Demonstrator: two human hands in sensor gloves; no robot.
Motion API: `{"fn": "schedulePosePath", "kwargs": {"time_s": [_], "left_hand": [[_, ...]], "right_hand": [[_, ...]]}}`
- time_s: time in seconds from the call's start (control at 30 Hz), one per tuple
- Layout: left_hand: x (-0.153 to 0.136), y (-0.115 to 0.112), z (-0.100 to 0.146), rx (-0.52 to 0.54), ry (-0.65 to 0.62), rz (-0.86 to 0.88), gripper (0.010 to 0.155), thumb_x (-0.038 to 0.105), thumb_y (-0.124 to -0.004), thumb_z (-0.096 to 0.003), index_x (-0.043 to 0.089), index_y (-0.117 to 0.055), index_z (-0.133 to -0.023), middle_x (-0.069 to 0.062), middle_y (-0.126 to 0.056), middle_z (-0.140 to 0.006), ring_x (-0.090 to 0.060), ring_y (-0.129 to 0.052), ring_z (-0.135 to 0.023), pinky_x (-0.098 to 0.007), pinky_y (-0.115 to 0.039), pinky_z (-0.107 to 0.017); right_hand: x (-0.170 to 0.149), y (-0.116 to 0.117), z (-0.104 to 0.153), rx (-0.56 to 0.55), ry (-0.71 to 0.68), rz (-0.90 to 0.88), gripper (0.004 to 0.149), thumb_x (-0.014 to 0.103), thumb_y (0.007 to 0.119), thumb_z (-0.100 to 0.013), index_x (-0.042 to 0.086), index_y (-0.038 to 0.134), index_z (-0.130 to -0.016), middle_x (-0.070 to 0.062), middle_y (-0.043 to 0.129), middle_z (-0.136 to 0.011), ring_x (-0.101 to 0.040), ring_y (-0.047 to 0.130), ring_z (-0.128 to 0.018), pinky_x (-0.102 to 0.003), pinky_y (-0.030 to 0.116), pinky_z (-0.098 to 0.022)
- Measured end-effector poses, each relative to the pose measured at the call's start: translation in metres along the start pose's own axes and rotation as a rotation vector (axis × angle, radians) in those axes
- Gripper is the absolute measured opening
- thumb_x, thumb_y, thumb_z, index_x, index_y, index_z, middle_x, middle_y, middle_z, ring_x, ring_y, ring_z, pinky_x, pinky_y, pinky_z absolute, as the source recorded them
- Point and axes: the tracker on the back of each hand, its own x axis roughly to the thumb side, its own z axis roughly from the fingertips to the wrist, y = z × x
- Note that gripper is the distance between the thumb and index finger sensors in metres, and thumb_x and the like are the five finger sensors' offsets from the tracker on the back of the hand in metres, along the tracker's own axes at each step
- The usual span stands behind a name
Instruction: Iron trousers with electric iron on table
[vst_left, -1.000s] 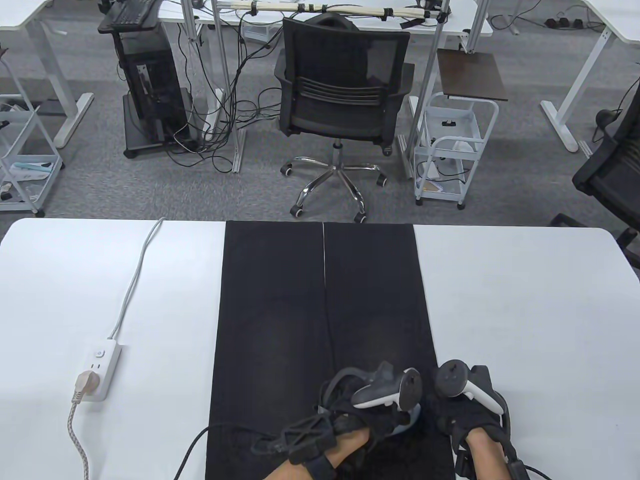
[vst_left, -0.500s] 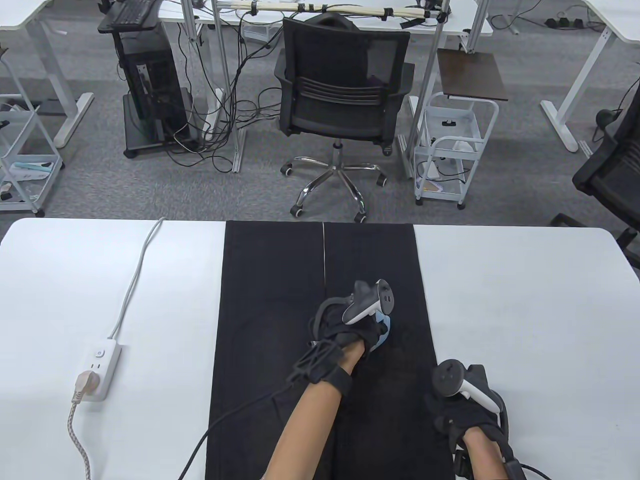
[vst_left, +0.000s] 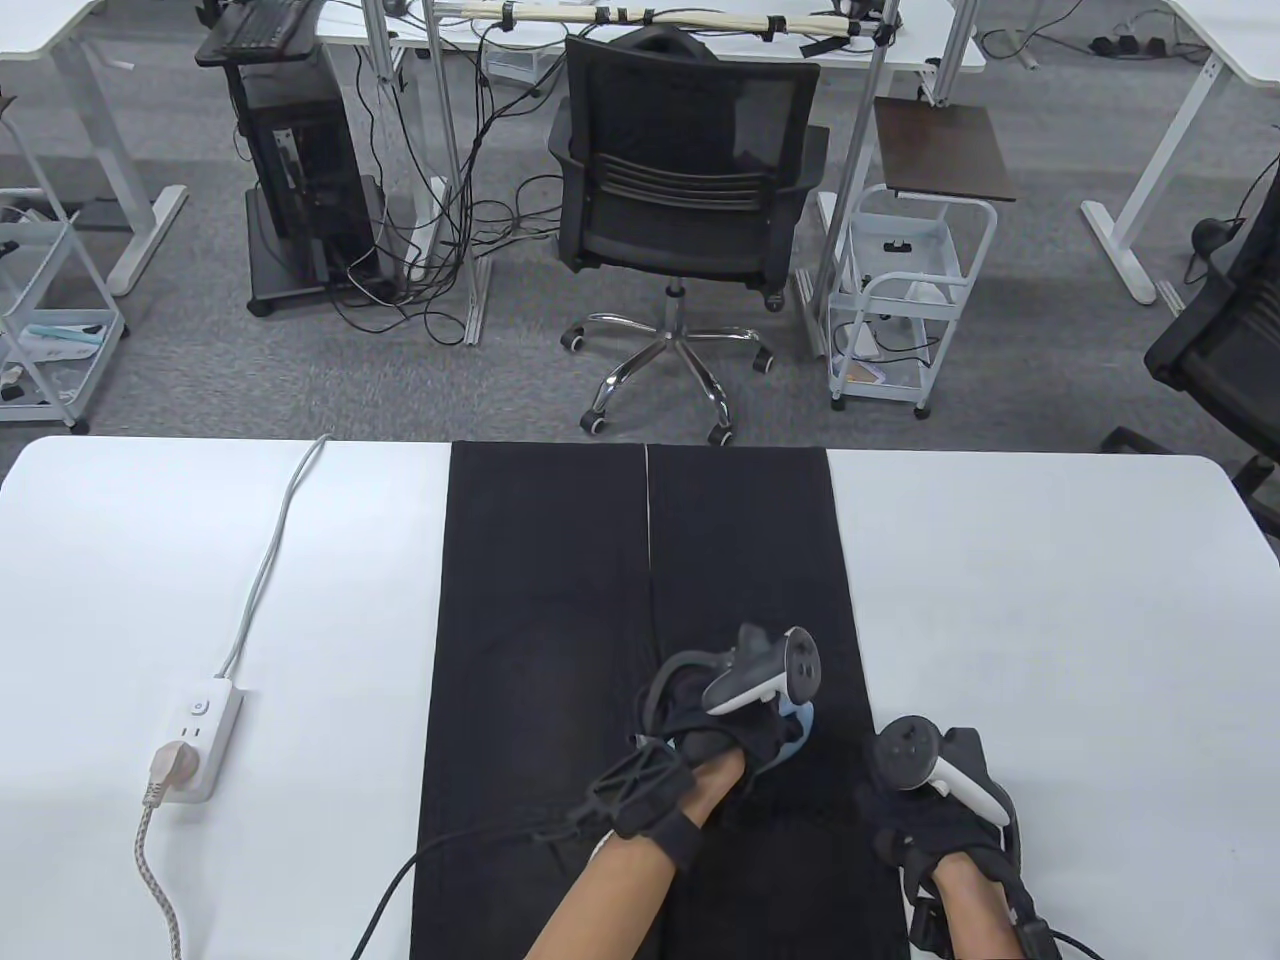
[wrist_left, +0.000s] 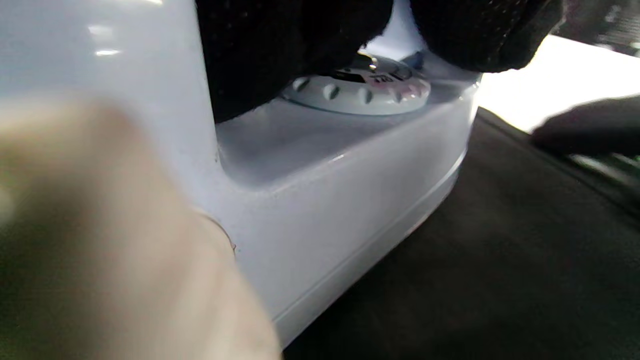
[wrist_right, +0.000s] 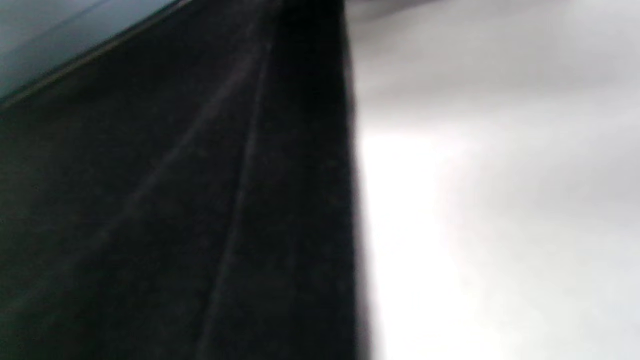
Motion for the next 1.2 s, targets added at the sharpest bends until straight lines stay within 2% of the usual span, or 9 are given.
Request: {"fn": "schedulePosePath", "kwargs": {"time_s": [0.13, 0.33, 0.5, 0.63, 0.77, 0.87, 1.0, 1.1, 1.2], "left_hand": [[0.024, -0.015, 0.033, -0.005, -0.074, -0.029, 0.053, 0.057, -0.078, -0.0451, 0.015, -0.073, -0.077, 0.004, -0.092, -0.043, -0.011, -0.098, -0.034, -0.048, -0.084, -0.051], [0.044, -0.033, 0.074, 0.002, -0.168, -0.066, 0.054, 0.058, -0.078, -0.0452, 0.015, -0.074, -0.077, 0.004, -0.093, -0.044, -0.011, -0.098, -0.034, -0.048, -0.084, -0.050], [0.037, -0.032, 0.103, 0.173, -0.213, -0.086, 0.054, 0.058, -0.079, -0.0432, 0.015, -0.077, -0.076, 0.005, -0.095, -0.043, -0.010, -0.101, -0.034, -0.048, -0.086, -0.050], [-0.005, -0.002, 0.131, 0.370, -0.229, 0.128, 0.054, 0.058, -0.079, -0.0431, 0.015, -0.077, -0.076, 0.005, -0.096, -0.043, -0.010, -0.101, -0.033, -0.048, -0.086, -0.050], [-0.080, 0.036, 0.162, 0.563, -0.191, 0.368, 0.054, 0.058, -0.079, -0.0435, 0.015, -0.077, -0.076, 0.005, -0.096, -0.043, -0.011, -0.101, -0.034, -0.049, -0.085, -0.051], [-0.138, 0.051, 0.188, 0.723, -0.106, 0.454, 0.054, 0.057, -0.079, -0.0439, 0.014, -0.077, -0.077, 0.005, -0.096, -0.044, -0.011, -0.101, -0.034, -0.049, -0.085, -0.051], [-0.204, 0.048, 0.217, 0.869, -0.007, 0.506, 0.054, 0.057, -0.078, -0.0442, 0.014, -0.077, -0.077, 0.005, -0.096, -0.044, -0.012, -0.101, -0.034, -0.049, -0.085, -0.051], [-0.252, 0.027, 0.232, 0.960, 0.071, 0.607, 0.054, 0.057, -0.078, -0.0446, 0.014, -0.076, -0.077, 0.005, -0.095, -0.044, -0.011, -0.101, -0.034, -0.048, -0.085, -0.051], [-0.279, 0.005, 0.234, 0.970, 0.086, 0.691, 0.054, 0.057, -0.078, -0.0448, 0.014, -0.076, -0.077, 0.005, -0.095, -0.044, -0.012, -0.101, -0.034, -0.049, -0.085, -0.052]], "right_hand": [[-0.004, -0.005, 0.003, -0.021, -0.006, -0.033, 0.064, 0.033, 0.047, -0.061, 0.011, 0.017, -0.113, -0.023, 0.004, -0.115, -0.056, 0.007, -0.099, -0.079, 0.027, -0.062], [-0.003, -0.003, 0.002, -0.012, -0.004, -0.010, 0.065, 0.034, 0.047, -0.061, 0.010, 0.016, -0.113, -0.024, 0.002, -0.114, -0.057, 0.005, -0.098, -0.080, 0.026, -0.061], [-0.004, -0.002, 0.002, -0.018, -0.007, -0.017, 0.065, 0.034, 0.047, -0.061, 0.010, 0.015, -0.112, -0.024, 0.001, -0.113, -0.056, 0.004, -0.098, -0.080, 0.025, -0.061], [-0.003, 0.000, 0.003, -0.022, -0.005, -0.004, 0.065, 0.034, 0.047, -0.061, 0.010, 0.014, -0.112, -0.024, 0.000, -0.113, -0.056, 0.003, -0.098, -0.080, 0.024, -0.061], [-0.002, 0.003, 0.003, -0.027, -0.001, 0.018, 0.066, 0.034, 0.047, -0.061, 0.010, 0.012, -0.111, -0.024, -0.001, -0.113, -0.056, 0.002, -0.098, -0.080, 0.024, -0.061], [-0.001, 0.004, 0.003, -0.026, 0.002, 0.027, 0.067, 0.035, 0.047, -0.061, 0.010, 0.011, -0.111, -0.024, -0.002, -0.112, -0.056, 0.002, -0.097, -0.080, 0.024, -0.061], [0.000, 0.004, 0.003, -0.023, 0.006, 0.039, 0.067, 0.035, 0.047, -0.061, 0.010, 0.010, -0.111, -0.025, -0.003, -0.112, -0.057, 0.002, -0.097, -0.080, 0.024, -0.061], [0.002, 0.006, 0.003, -0.027, 0.016, 0.059, 0.068, 0.036, 0.047, -0.061, 0.009, 0.009, -0.111, -0.026, -0.003, -0.111, -0.058, 0.002, -0.097, -0.080, 0.025, -0.061], [0.008, 0.007, 0.002, -0.061, 0.032, 0.090, 0.069, 0.036, 0.047, -0.061, 0.008, 0.009, -0.110, -0.028, -0.001, -0.112, -0.059, 0.006, -0.097, -0.080, 0.027, -0.061]]}}
